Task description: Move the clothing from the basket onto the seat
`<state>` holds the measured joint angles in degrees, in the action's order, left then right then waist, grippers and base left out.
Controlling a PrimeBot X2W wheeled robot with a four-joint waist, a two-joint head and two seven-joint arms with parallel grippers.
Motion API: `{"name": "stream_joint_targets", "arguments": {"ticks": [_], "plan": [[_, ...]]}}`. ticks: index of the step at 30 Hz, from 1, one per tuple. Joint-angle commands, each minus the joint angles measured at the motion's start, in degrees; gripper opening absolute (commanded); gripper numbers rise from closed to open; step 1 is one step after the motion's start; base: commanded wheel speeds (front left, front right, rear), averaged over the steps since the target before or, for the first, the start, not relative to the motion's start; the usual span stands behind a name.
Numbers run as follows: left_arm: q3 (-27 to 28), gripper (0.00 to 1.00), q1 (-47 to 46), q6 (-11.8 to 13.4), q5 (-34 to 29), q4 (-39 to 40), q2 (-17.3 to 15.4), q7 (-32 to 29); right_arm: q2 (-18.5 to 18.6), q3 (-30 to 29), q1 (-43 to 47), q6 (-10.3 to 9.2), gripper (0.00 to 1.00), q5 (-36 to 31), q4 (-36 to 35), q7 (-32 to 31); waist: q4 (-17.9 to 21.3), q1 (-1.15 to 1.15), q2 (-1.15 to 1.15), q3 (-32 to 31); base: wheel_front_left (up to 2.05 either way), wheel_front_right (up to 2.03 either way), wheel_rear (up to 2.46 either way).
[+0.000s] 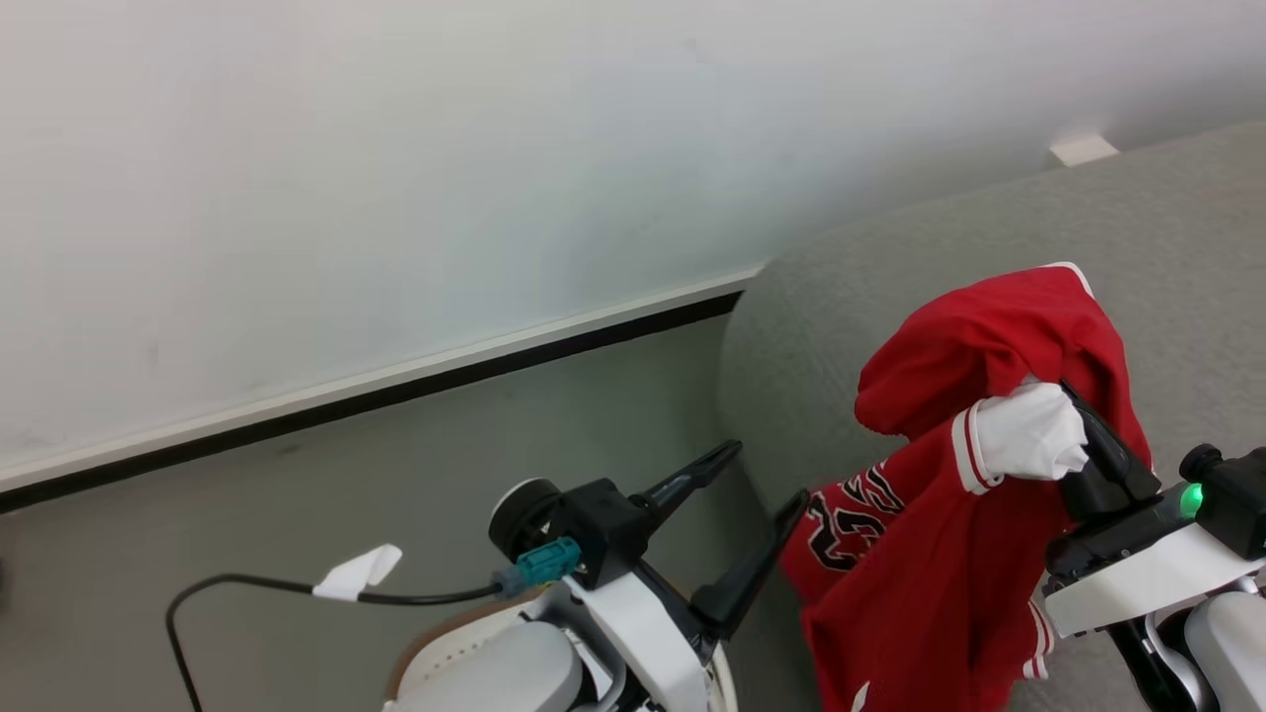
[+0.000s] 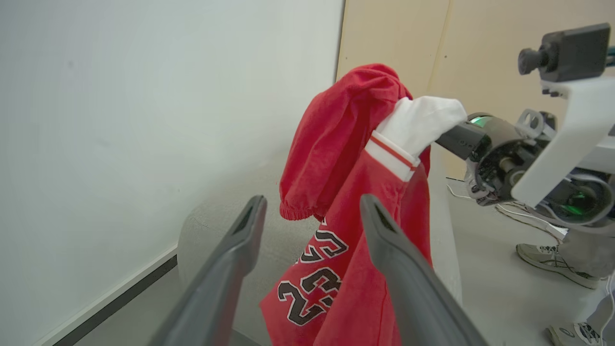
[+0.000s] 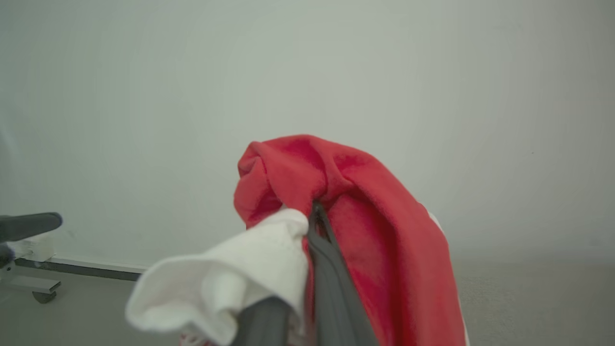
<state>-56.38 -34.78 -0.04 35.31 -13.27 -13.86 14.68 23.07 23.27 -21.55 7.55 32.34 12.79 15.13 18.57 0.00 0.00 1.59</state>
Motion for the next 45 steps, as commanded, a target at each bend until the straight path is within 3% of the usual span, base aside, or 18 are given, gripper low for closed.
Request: {"name": "stream_joint_targets", "arguments": {"ticks": [1, 9, 19, 27, 34, 45], "plan": [[-0.03, 1.00, 0.82, -0.28, -1.24, -0.09, -0.01, 0.18, -0.10, -0.28, 0.57, -0.12, 0.00, 0.07, -0.48, 0.03, 2.79, 0.00, 0.00, 0.63, 0.00, 0.00, 0.00], [-0.06, 1.00, 0.37, -0.62, -2.14, -0.68, 0.69, 0.49, -0.25, -0.55, -0.66, -0.12, 0.00, 0.51, -1.63, 0.02, 6.40, 0.00, 0.00, 2.15, 0.00, 0.00, 0.00], [-0.03, 1.00, -1.34, -1.63, -3.18, -1.47, 0.69, 0.46, -0.03, -0.04, -5.38, -0.12, 0.00, 0.89, -1.58, 0.02, 5.70, 0.00, 0.00, 5.07, 0.00, 0.00, 0.00], [-0.62, 1.00, -2.99, -2.25, -3.76, -1.53, 0.68, -0.03, 6.21, 1.74, -16.76, -0.12, 0.00, 2.00, 1.22, -0.92, 2.95, 0.00, 0.00, 8.87, 0.00, 0.00, 0.00], [-0.83, 1.00, -5.44, -2.70, -4.69, -0.76, 0.30, -0.64, 12.99, 2.19, -30.11, -0.13, 0.00, 7.88, 5.95, -3.13, -0.48, 0.00, 0.00, 13.66, 0.00, 0.00, 0.00], [-1.32, 1.00, -9.49, -3.31, -6.03, 1.25, -1.14, -2.24, 24.42, -1.50, -51.47, -0.13, 0.00, 12.55, 15.56, -5.25, -5.39, 0.00, 0.00, 23.11, 0.00, 0.00, 0.00]]}}
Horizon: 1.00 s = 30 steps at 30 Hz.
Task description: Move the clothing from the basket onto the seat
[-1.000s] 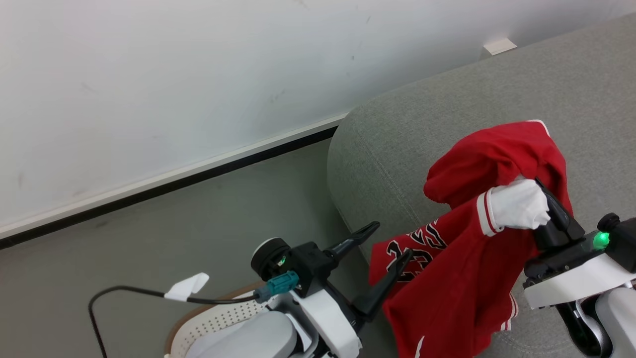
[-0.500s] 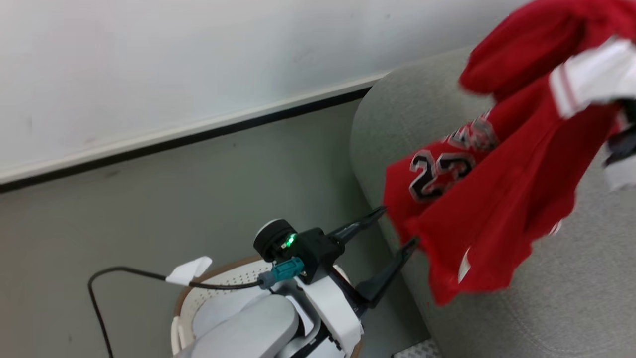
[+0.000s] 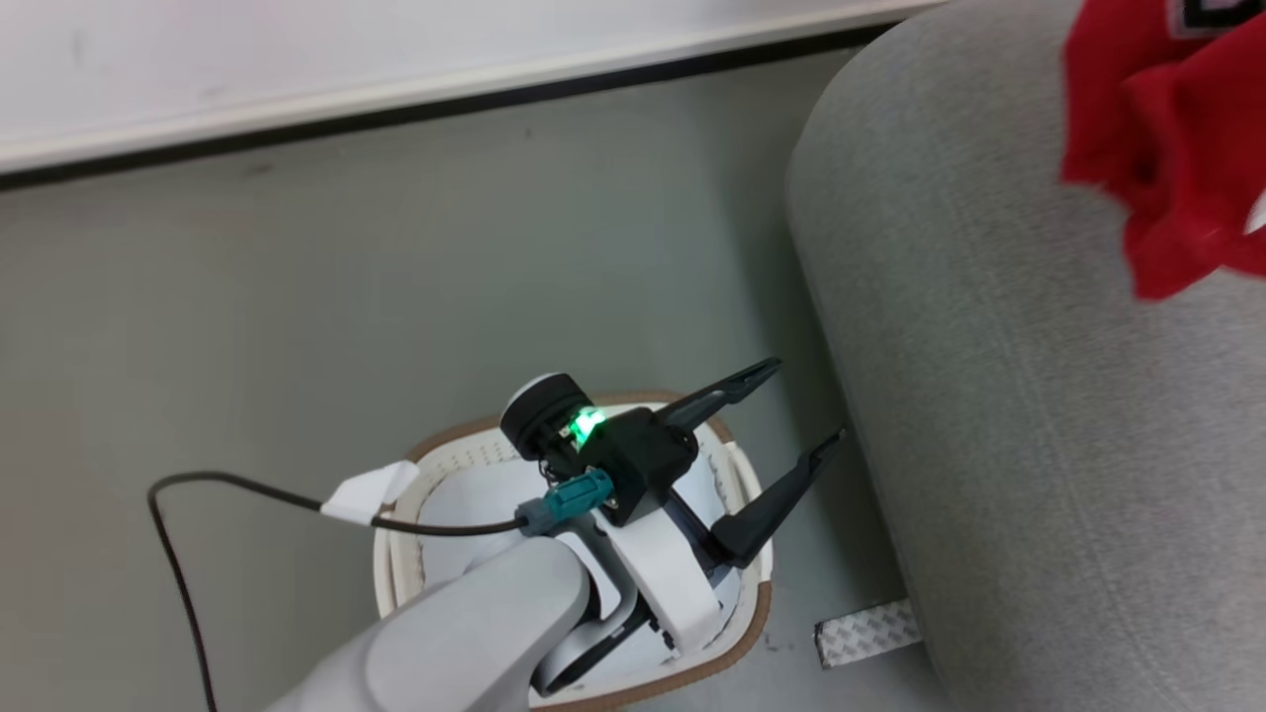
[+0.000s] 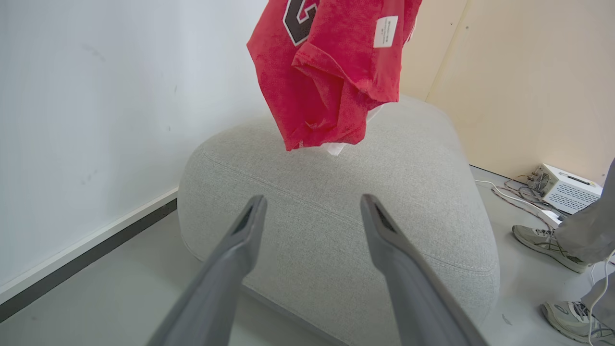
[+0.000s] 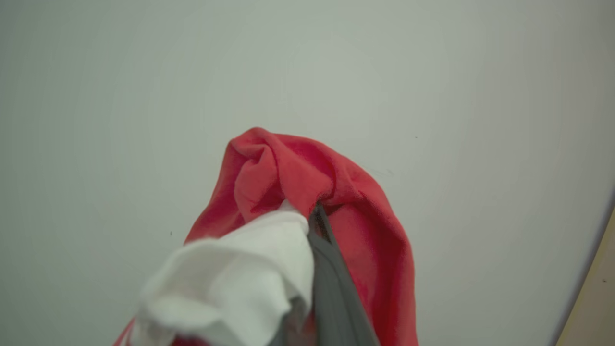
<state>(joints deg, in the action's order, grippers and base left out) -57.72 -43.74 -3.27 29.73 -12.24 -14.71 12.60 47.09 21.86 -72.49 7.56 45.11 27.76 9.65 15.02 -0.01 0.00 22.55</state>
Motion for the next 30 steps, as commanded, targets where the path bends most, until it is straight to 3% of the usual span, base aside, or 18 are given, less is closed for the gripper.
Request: {"name": "stream_joint_targets", "arguments": {"ticks": [1, 7, 18, 26, 28, 30], "plan": [[0.03, 1.00, -0.77, -0.09, -0.60, 0.43, -0.43, -0.25, 1.11, -0.01, -1.62, -0.14, 0.00, -0.62, 1.63, -0.05, -2.15, 0.01, 0.00, 2.75, 0.00, 0.00, 0.00], [0.18, 1.00, -1.90, 0.25, -0.74, 1.44, -0.86, -0.73, 1.87, 3.29, -1.97, -0.14, 0.00, -1.62, 8.25, -0.84, -3.00, 0.01, 0.00, 6.08, 0.00, 0.00, 0.00], [0.09, 1.00, -3.41, 0.70, -1.15, 2.47, -1.14, -1.36, -3.33, 6.73, 9.39, -0.14, 0.00, 2.78, 26.79, -1.92, -5.38, 0.01, 0.00, 10.36, 0.00, 0.00, 0.00], [-0.04, 1.00, -3.93, 0.86, -1.13, 2.41, -1.63, -1.26, -5.71, 9.70, 10.62, -0.14, 0.00, 5.74, 30.77, -7.05, -6.04, 0.01, 0.00, 11.61, 0.00, 0.00, 0.00], [0.06, 1.00, -4.17, 0.87, -0.97, 2.25, -1.44, -1.08, -5.42, 10.37, 9.75, -0.14, 0.23, 6.21, 30.75, -7.41, -6.13, 0.01, 0.00, 11.55, 0.00, 0.00, 0.00], [0.06, 1.00, -3.99, 0.77, -0.59, 1.96, -1.21, -0.93, -5.37, 11.50, 9.61, -0.15, 0.38, 6.41, 30.37, -8.35, -6.12, 0.01, 0.00, 11.05, 0.00, 0.00, 0.00]]}}
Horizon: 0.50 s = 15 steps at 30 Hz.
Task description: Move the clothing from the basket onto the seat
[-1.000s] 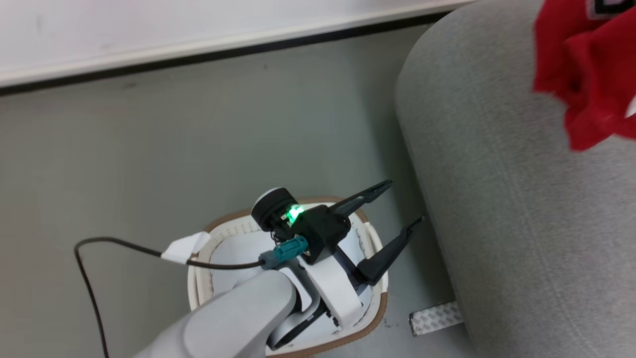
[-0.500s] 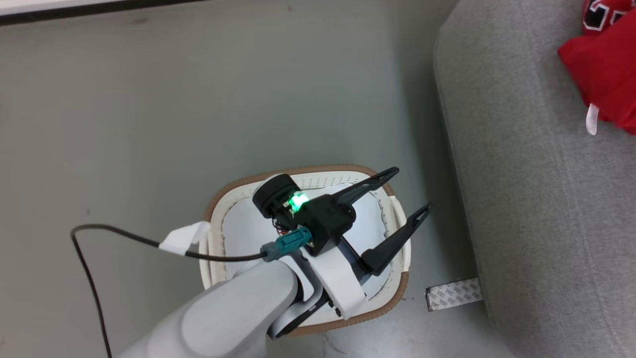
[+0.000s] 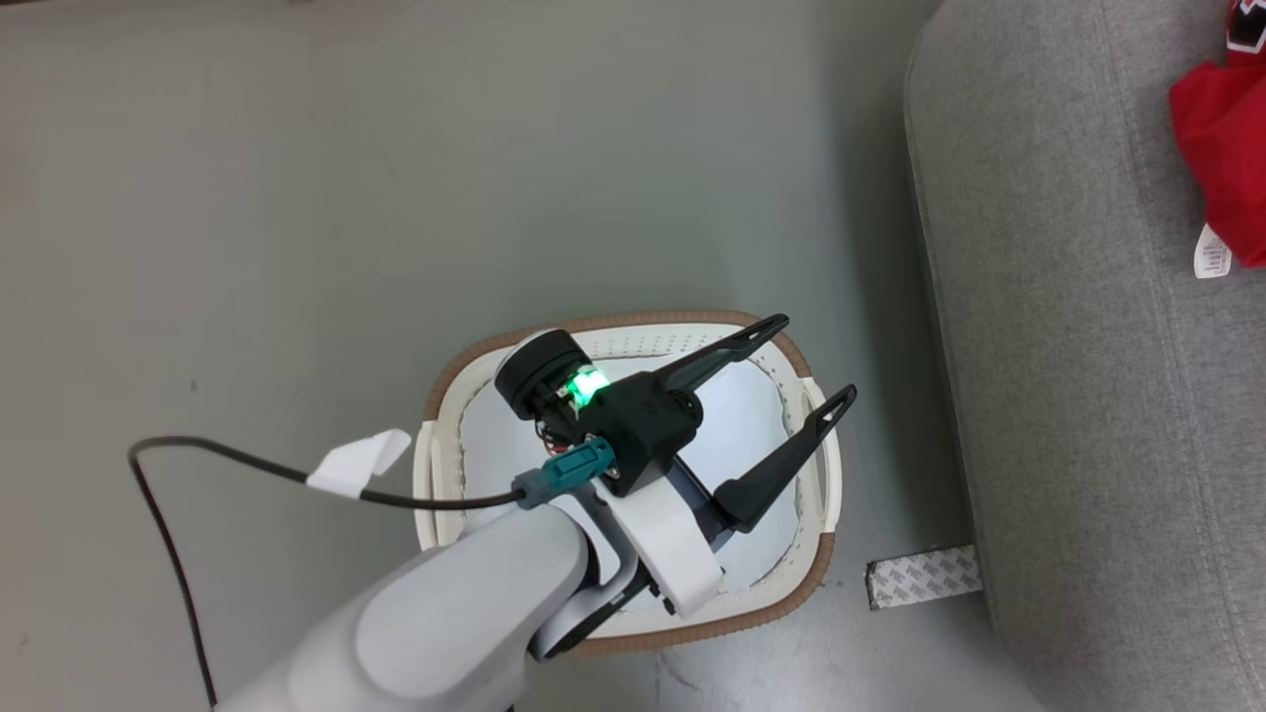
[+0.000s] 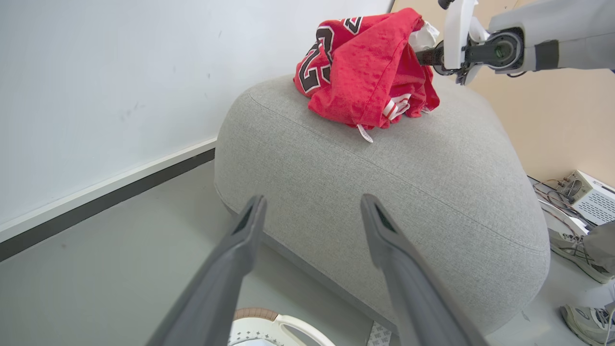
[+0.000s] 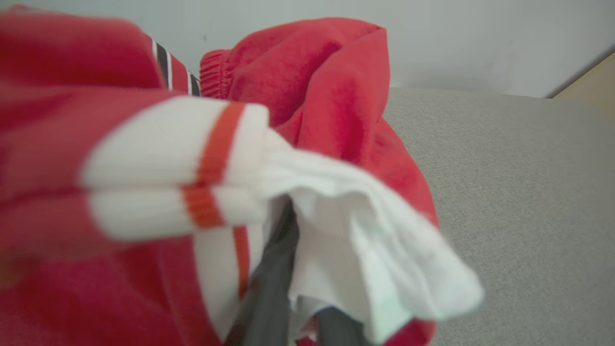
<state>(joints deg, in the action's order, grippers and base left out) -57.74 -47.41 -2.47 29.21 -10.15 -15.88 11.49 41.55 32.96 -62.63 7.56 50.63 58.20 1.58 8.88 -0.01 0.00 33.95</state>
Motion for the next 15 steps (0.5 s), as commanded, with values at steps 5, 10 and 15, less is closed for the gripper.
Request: {"name": "stream_joint_targets", "arguments": {"ticks": [5, 10, 15], "plan": [[0.02, 1.00, 0.75, -0.35, 0.77, -1.54, 0.57, 1.24, 0.45, 4.14, -0.04, -0.15, 1.00, 0.06, -0.96, -3.11, 0.27, 0.01, 0.00, -3.21, 0.00, 0.00, 0.00], [0.25, 1.00, 2.90, -0.37, 1.80, -3.50, 0.86, 2.45, 0.55, 8.82, 2.13, -0.15, 1.00, 0.35, -2.49, -6.22, 0.90, 0.01, 0.00, -8.82, 0.00, 0.00, 0.00], [1.09, 1.00, 6.09, 0.08, 3.01, -4.40, 0.59, 3.11, 2.56, 14.04, 4.93, -0.15, 1.00, 1.74, -7.30, -8.27, 1.48, 0.01, 0.00, -14.88, 0.00, 0.00, 0.00]]}}
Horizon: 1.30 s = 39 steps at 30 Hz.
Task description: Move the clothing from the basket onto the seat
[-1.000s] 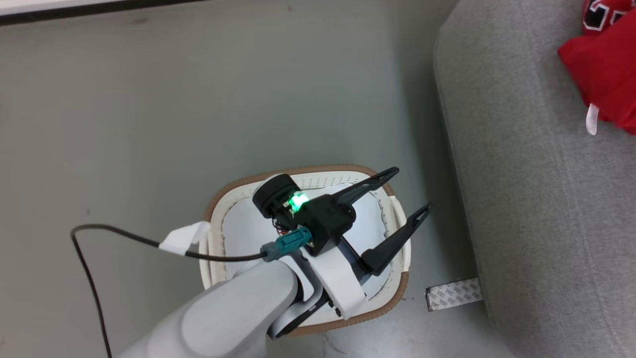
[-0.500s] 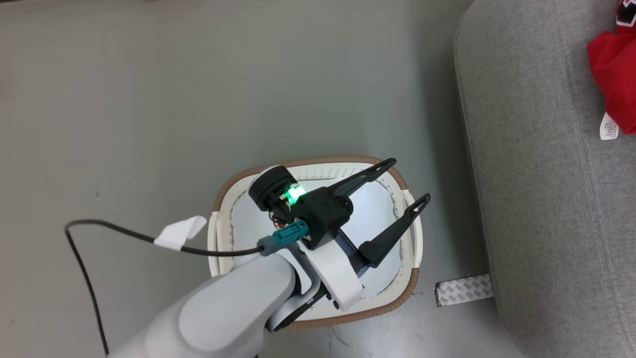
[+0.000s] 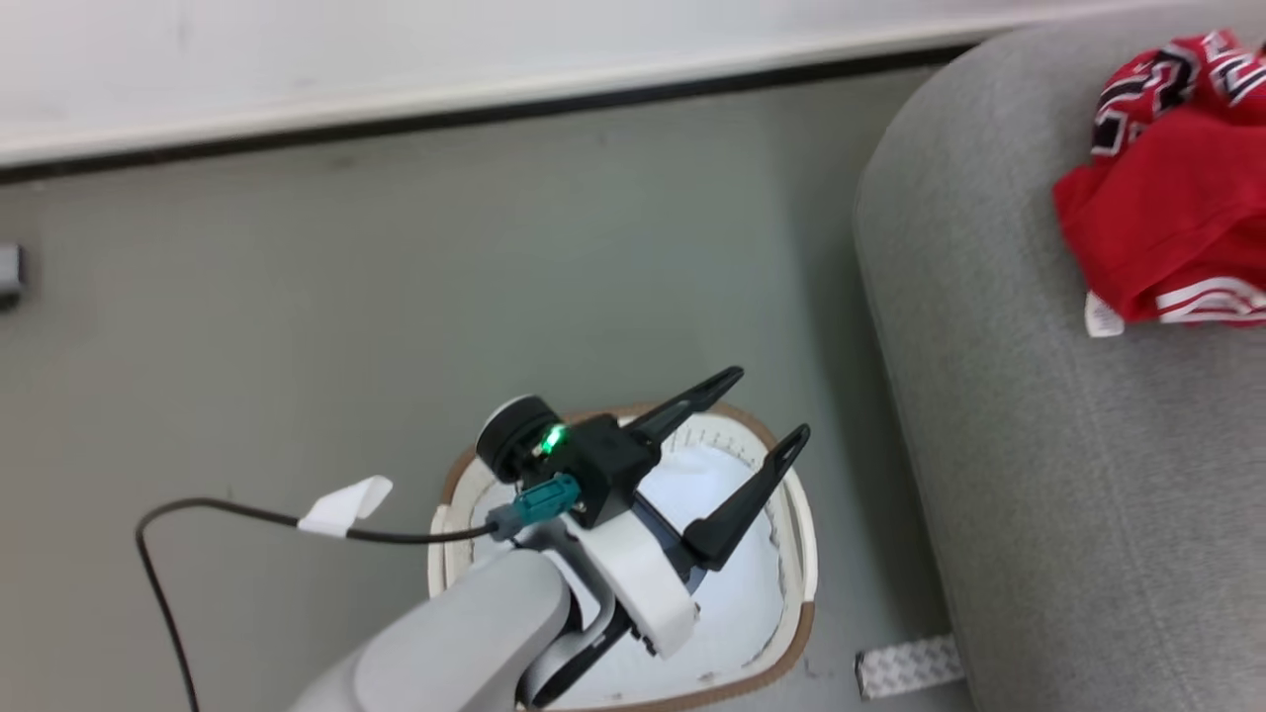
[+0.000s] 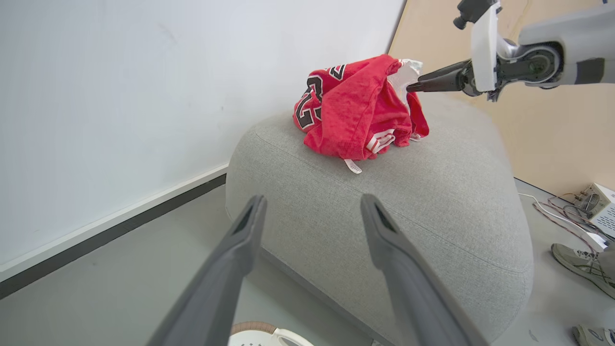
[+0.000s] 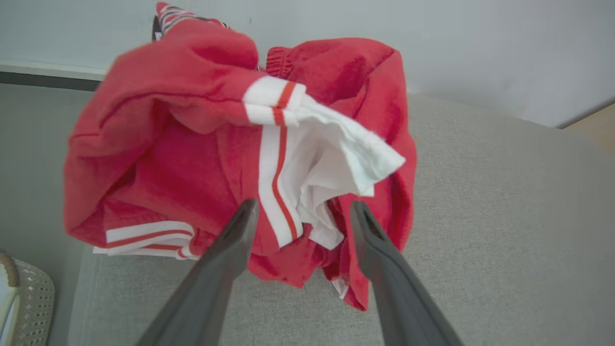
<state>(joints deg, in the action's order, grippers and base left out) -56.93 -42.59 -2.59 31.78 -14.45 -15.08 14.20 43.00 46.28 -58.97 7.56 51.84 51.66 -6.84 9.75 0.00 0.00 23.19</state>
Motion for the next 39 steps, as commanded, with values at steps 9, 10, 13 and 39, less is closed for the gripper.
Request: {"name": "stream_joint_targets", "arguments": {"ticks": [9, 10, 13, 39], "plan": [[2.28, 1.00, 7.45, 1.52, 2.44, 0.14, 0.23, 1.00, 4.85, 5.93, 3.48, -0.14, 1.00, 3.50, -8.92, 4.93, -0.17, 0.00, 0.00, -15.32, 0.00, 0.00, 0.00], [2.72, 1.00, 8.09, 1.84, 2.57, 0.28, 0.20, 0.93, 4.99, 6.23, 3.54, -0.15, 1.00, 3.59, -9.69, 5.75, -0.42, 0.00, 0.00, -16.42, 0.00, 0.00, 0.00], [4.65, 1.00, 9.71, 3.27, 3.11, 0.95, -0.71, 0.99, 4.44, 7.06, 3.67, -0.15, 1.00, 3.98, -11.77, 7.12, -0.85, 0.00, 0.00, -18.88, 0.00, 0.00, 0.00], [37.31, 1.00, 35.50, 11.69, -1.30, 9.14, -5.95, 0.96, -15.06, -26.17, 36.80, -0.14, 1.00, -17.05, -32.54, 22.02, -4.21, 0.00, 0.00, -23.10, 0.00, 0.00, 0.00]]}}
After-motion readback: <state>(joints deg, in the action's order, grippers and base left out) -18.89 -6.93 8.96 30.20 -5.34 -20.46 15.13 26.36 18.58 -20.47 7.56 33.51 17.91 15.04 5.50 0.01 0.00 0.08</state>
